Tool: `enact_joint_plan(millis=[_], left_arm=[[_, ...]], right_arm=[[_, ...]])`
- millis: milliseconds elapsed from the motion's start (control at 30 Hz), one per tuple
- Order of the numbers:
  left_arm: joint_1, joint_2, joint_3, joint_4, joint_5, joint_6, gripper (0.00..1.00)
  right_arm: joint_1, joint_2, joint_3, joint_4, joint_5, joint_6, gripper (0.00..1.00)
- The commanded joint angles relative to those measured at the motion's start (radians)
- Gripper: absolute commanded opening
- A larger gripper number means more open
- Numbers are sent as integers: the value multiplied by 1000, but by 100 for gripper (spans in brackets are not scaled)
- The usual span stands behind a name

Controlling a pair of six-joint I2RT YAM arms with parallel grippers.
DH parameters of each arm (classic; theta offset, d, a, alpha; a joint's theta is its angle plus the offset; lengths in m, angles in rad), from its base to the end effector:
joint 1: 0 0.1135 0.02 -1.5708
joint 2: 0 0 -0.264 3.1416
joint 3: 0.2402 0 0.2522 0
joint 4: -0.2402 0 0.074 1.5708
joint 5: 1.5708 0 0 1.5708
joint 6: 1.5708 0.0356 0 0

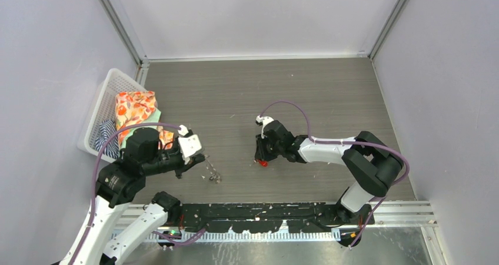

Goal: Put the keys on the keyring

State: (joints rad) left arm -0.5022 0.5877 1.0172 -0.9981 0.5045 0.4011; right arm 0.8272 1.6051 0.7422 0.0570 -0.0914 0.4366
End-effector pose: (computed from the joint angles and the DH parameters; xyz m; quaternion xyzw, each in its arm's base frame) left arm 0.0677 -0.0568 0.3598 0.4786 0.7118 -0.2421 0.4535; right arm 0.2073 0.2302 0.1513 -0.1966 0.9059 0.2544 0.2758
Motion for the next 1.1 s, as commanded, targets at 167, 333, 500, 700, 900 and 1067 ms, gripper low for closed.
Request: enact_joint_plan(millis=[167,333,500,700,900,1067], left_arm=[[1,-4,48,50,-1,8,0],[1,0,52,49,-3,9,0],[1,6,51,47,-5,4,0],[1,32,52,45,0,-42,0],[1,52,60,39,41,-51,0],[1,74,79,24,77,-57,0]], right_arm=[[-5,-17,3,27,0,5,3],[-5,-40,4,12,14,-20,1],[2,-166,-44,60,-12,-77,1],[30,-450,-58,10,-136,-182,1],[134,-593,96,-168,-193,-301,1],[225,-518,274,-259,-218,-382,1]])
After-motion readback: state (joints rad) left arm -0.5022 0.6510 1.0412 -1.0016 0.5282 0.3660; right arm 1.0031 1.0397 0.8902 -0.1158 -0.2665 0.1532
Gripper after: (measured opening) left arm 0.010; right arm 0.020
